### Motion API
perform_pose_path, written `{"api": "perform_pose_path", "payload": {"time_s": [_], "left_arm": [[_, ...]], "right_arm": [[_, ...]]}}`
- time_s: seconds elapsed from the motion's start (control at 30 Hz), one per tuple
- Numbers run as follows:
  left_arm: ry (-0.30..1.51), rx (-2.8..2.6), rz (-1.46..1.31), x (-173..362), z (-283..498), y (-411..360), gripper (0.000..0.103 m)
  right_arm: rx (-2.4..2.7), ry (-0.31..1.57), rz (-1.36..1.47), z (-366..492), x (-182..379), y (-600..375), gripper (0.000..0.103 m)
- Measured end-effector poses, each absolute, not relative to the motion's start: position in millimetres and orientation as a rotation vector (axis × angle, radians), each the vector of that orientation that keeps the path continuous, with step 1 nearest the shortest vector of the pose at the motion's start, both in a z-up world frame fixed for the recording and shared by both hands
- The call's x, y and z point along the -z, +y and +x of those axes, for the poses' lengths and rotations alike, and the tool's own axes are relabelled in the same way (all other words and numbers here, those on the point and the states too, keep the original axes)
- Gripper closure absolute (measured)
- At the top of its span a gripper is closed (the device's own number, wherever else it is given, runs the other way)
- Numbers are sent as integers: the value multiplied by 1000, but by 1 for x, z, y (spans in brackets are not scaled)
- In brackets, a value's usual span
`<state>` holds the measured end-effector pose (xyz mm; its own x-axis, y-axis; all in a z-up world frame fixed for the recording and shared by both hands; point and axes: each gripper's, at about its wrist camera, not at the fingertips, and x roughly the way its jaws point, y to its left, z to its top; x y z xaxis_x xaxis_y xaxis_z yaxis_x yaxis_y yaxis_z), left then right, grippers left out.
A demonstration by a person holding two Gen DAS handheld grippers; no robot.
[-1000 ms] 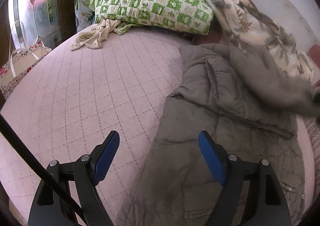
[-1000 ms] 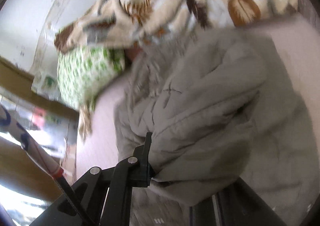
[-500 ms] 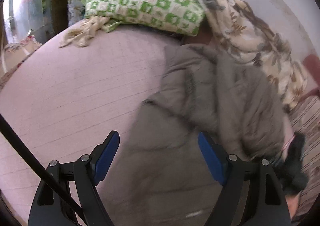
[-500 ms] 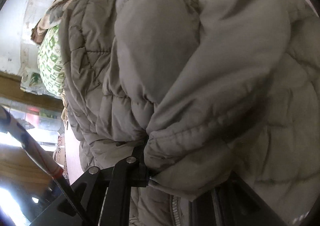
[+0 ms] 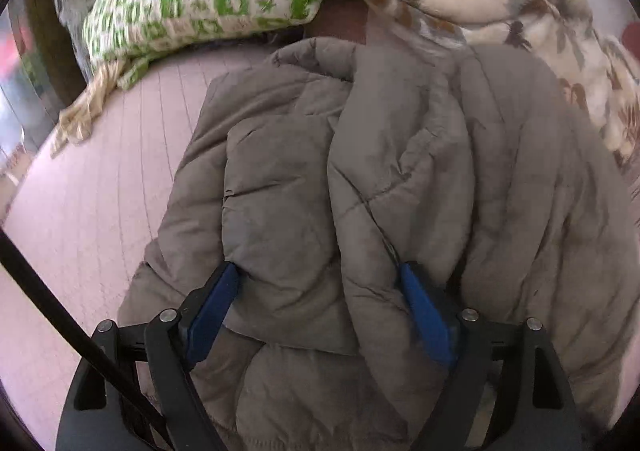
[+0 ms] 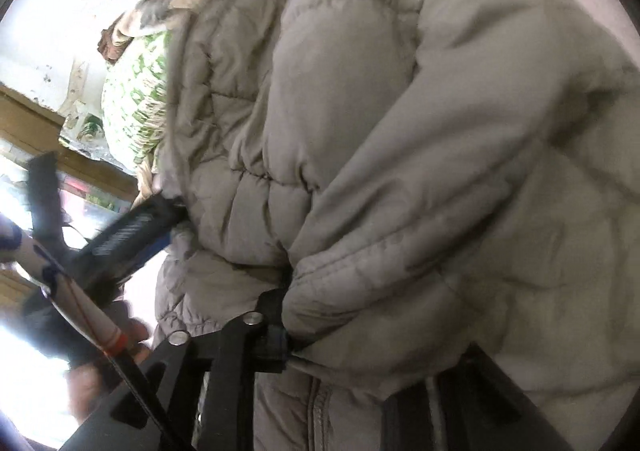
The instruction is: Fold large clothes
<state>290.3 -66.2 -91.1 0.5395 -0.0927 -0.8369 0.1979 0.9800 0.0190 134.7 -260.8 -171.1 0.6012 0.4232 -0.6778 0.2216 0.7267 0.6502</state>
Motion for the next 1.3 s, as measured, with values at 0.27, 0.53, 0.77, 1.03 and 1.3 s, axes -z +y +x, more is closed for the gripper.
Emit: {"api": "perform_pose_path", "payload": {"time_s": [0.27, 0.53, 0.77, 1.03, 1.3], "left_arm": [[897, 156, 183, 100, 274, -72, 19], [885, 181, 180, 104, 272, -66, 19], [874, 186, 177, 105, 269, -66, 19], [880, 188, 175, 108, 269, -64, 19], [889, 189, 179, 83, 247, -48, 19]], "right_arm": [[-90, 808, 657, 88, 95, -304, 62], [59, 708, 626, 117, 42, -332, 62], [111, 749, 505, 175, 42, -308, 62], [172, 981, 441, 216, 149, -297, 62], [204, 1025, 307, 215, 130, -283, 62]]}}
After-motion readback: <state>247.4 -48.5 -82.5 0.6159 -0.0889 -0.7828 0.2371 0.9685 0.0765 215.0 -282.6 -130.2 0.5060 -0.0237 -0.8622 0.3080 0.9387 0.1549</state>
